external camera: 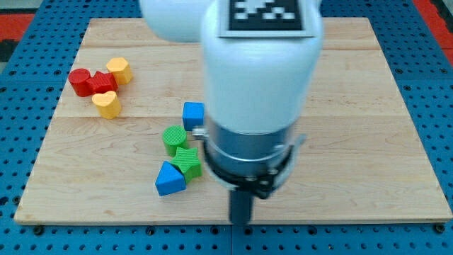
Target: Move the green blocks and the cube towards the center
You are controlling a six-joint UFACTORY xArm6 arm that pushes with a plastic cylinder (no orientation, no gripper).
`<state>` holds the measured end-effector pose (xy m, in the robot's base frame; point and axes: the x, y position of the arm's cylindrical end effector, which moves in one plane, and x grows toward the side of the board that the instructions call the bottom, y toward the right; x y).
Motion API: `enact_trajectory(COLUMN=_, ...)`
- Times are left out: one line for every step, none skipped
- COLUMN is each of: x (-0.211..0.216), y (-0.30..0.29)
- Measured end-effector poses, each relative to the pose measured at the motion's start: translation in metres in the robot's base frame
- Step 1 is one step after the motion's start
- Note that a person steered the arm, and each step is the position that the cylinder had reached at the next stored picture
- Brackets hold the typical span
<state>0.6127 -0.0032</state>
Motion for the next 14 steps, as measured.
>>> enact_trajectory(x=-0.012, y=-0.04)
enact_trajectory(x=0.006, y=-0.058)
enact_trajectory(x=-0.037, y=-0.055)
enact_trajectory(x=-0.064, y=-0.049)
enact_trajectory(x=-0.097, y=-0.065)
enact_trajectory(x=-0.117, y=-0.077)
enact_trajectory(x=-0.163, y=-0.025)
enact_trajectory(x=-0.136, y=-0.017)
enact_trajectory(x=-0.093, y=-0.088)
enact_trajectory(x=-0.111, y=-0.162)
enact_trajectory(x=-0.185, y=-0.123)
enact_trajectory(x=-0.205, y=-0.109)
enact_trajectory(x=-0.201, y=-0.125)
enact_trajectory(x=-0.208, y=-0.093)
